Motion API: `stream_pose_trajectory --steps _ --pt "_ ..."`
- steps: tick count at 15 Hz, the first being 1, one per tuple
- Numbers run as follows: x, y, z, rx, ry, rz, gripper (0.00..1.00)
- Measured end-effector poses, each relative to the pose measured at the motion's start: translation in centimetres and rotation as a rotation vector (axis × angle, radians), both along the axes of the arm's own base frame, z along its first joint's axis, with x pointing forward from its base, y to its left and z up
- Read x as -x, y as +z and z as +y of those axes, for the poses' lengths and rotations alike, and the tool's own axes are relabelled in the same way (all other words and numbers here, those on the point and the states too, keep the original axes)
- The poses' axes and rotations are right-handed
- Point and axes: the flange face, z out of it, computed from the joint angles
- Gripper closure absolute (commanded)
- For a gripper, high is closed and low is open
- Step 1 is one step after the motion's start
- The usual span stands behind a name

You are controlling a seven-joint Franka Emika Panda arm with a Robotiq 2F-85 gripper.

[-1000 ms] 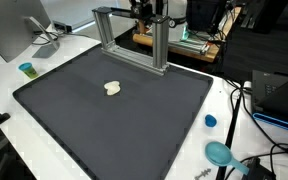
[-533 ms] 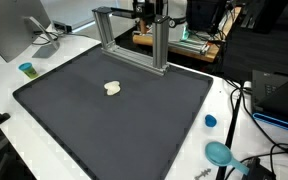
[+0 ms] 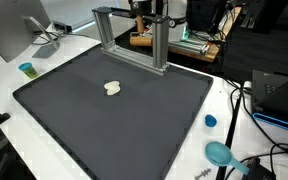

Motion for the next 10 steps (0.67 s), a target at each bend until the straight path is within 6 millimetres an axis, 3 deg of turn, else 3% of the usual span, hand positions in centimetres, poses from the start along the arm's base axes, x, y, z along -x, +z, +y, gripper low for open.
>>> stream_pose_trajectory --steps 6,10 --pt "1.6 2.6 -8.3 -0.017 0.016 -0.101 0.0" --pt "1.7 6.4 -11.1 -0.011 0.142 -0.204 0.0"
